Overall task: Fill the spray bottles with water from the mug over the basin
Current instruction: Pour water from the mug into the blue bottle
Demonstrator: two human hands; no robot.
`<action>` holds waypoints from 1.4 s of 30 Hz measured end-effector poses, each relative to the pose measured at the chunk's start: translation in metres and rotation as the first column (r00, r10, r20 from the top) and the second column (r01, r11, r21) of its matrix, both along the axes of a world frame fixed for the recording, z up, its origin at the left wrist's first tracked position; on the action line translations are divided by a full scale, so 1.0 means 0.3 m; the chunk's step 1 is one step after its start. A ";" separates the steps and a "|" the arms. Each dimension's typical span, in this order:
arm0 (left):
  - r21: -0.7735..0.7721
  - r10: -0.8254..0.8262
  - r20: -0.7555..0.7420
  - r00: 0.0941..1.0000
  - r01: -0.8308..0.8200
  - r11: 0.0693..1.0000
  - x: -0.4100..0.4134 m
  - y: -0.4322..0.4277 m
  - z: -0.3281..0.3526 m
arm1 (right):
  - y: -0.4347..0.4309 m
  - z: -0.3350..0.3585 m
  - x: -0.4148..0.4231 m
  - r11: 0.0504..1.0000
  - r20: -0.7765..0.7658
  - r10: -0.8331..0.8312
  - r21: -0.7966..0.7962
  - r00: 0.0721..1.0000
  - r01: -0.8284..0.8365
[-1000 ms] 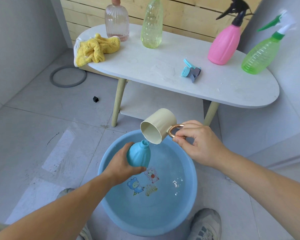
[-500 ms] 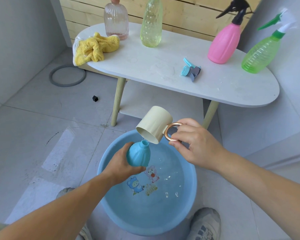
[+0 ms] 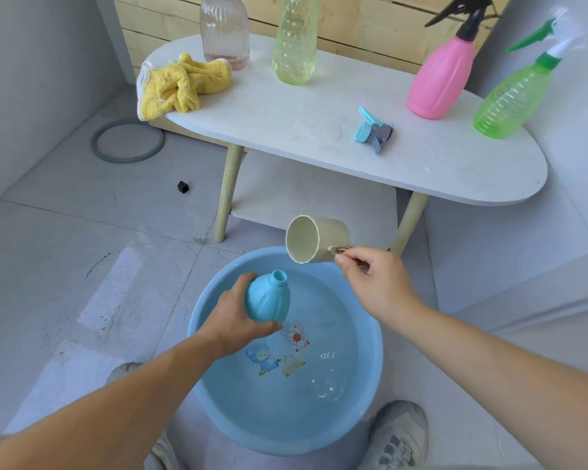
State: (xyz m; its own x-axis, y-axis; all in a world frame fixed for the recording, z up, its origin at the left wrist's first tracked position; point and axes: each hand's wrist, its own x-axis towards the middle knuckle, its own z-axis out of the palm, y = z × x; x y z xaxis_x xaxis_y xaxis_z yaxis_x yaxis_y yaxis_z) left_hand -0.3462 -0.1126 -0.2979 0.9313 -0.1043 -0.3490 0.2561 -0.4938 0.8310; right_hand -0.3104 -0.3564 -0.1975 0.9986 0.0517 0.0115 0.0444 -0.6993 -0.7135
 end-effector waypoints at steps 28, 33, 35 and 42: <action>0.016 0.054 -0.045 0.998 -0.053 0.998 -0.014 0.009 -0.032 | -0.037 -0.449 -0.018 0.973 -0.497 -0.034 -0.216 0.867 -0.085; 0.024 0.043 -0.042 0.998 -0.042 0.999 -0.014 0.005 -0.025 | -0.034 -0.445 -0.021 0.969 -0.499 -0.020 -0.223 0.866 -0.106; 0.024 0.042 -0.043 0.998 -0.041 0.999 -0.013 0.006 -0.026 | -0.032 -0.443 -0.022 0.967 -0.500 -0.018 -0.230 0.866 -0.112; 0.011 0.045 -0.032 0.998 -0.044 0.999 -0.013 0.010 -0.027 | -0.039 -0.468 -0.034 0.973 -0.526 -0.023 -0.208 0.850 -0.103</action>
State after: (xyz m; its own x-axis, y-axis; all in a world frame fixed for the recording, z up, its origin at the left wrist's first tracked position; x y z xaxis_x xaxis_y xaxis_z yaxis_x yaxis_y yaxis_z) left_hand -0.3502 -0.1097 -0.3061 0.9230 -0.0591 -0.3802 0.3050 -0.4900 0.8166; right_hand -0.3206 -0.3681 -0.3379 0.8497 0.0305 -0.5264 -0.2588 -0.8457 -0.4667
